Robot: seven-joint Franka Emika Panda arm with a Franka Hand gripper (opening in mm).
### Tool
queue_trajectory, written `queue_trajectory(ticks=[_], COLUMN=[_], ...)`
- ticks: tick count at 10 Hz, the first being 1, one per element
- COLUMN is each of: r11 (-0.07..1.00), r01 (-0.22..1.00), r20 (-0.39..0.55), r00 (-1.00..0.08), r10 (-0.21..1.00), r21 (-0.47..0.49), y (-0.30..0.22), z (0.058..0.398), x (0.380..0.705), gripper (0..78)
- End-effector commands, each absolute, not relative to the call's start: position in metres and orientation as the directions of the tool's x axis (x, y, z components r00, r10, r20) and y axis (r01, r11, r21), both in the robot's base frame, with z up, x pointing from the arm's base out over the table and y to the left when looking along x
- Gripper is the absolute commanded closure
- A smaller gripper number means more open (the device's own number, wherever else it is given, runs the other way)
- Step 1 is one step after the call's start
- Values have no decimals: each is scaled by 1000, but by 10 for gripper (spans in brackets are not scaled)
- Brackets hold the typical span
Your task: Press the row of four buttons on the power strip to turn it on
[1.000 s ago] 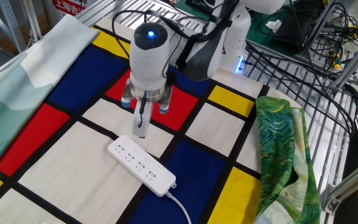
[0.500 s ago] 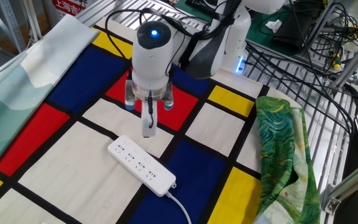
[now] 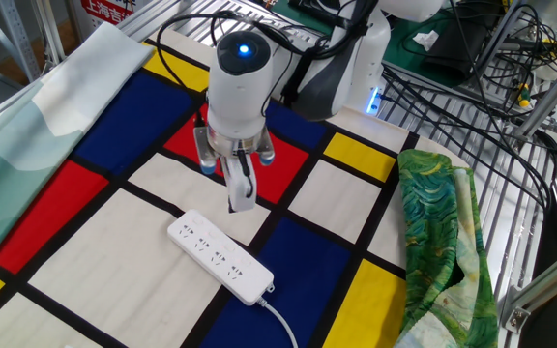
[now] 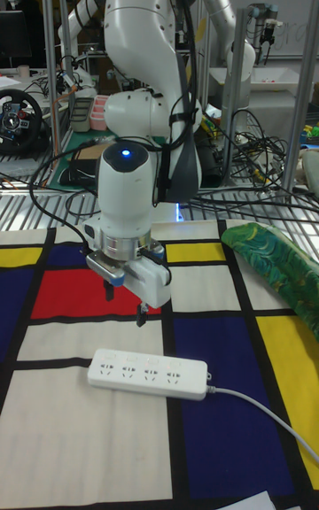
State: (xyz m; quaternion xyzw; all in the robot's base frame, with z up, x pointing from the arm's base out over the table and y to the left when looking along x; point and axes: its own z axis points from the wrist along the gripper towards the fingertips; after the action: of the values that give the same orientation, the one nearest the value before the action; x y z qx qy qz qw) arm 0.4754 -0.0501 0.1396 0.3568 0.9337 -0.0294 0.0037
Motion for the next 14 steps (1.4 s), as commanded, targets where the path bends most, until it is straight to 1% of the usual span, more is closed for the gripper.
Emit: queue_trajectory(ticks=[1,5,14], r11=[883,894,894], r01=[464,441,441], r20=[-9,-6,16], r00=[-885,-897,-896], r10=[465,442,443], r21=[-74,-75,-80], y=[-48,-48,-47], z=[147,147,151], x=[476,476,485], gripper=[2,2,2])
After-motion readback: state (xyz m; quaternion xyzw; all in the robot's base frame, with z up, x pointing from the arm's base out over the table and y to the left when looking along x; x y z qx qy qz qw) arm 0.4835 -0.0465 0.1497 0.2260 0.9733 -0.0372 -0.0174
